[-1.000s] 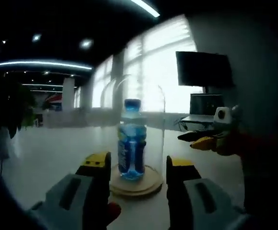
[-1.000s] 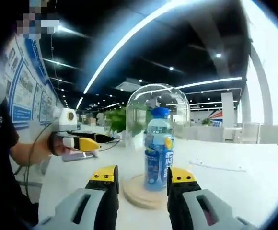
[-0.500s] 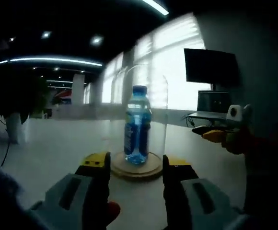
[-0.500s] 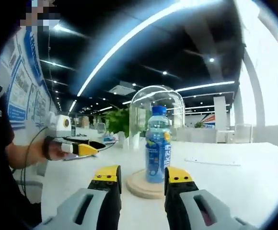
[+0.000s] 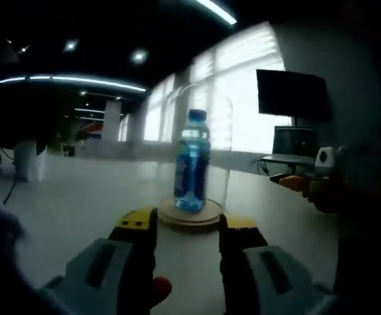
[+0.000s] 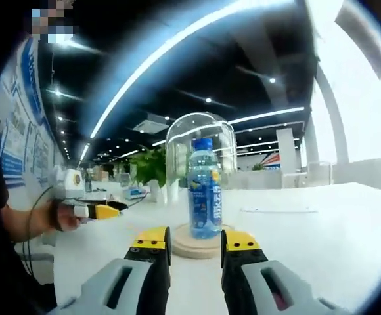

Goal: Open the cover put in the Mizone put the cover back on

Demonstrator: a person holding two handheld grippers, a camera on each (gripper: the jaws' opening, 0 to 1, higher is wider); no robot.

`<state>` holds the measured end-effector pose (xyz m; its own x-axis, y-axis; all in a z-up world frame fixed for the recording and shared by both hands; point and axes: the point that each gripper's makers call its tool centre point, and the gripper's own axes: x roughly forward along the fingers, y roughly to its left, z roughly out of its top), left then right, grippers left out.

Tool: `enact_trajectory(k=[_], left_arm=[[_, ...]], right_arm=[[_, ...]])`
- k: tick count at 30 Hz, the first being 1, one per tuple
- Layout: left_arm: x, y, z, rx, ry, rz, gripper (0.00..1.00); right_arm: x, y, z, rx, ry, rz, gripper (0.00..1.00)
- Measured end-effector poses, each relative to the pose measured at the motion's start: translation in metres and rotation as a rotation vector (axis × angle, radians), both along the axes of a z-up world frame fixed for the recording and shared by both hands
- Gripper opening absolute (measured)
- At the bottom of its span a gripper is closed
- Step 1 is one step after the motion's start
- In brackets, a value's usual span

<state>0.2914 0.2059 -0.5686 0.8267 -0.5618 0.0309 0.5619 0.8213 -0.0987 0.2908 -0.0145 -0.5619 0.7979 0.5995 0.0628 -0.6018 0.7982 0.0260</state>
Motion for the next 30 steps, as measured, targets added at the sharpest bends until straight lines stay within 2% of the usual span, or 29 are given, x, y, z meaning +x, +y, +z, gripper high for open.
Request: enact_trajectory(k=[6, 12, 17, 25, 30], left_arm=[[0.000, -0.004, -0.011, 0.030, 0.001, 0.000, 0.30], [0.000, -0.004, -0.015, 0.025, 0.006, -0.010, 0.30], [0.000, -0.005, -0.017, 0.006, 0.022, -0.012, 0.30], [-0.002, -0.006, -0.017, 0.004, 0.027, -0.011, 0.30], [-0.003, -0.010, -0.019, 0.024, 0.027, -0.020, 0.30]], right_arm=[[0.002, -0.001, -0.017, 0.014, 0.037, -0.021, 0.19], [0.002, -0.005, -0.015, -0.014, 0.001, -0.044, 0.13], [0.000, -0.005, -0.016, 0.010, 0.012, -0.028, 0.13], [-0.006, 0.005, -0.018, -0.040, -0.002, -0.004, 0.13], [-0.007, 0.006, -0.017, -0.040, -0.001, 0.002, 0.13]])
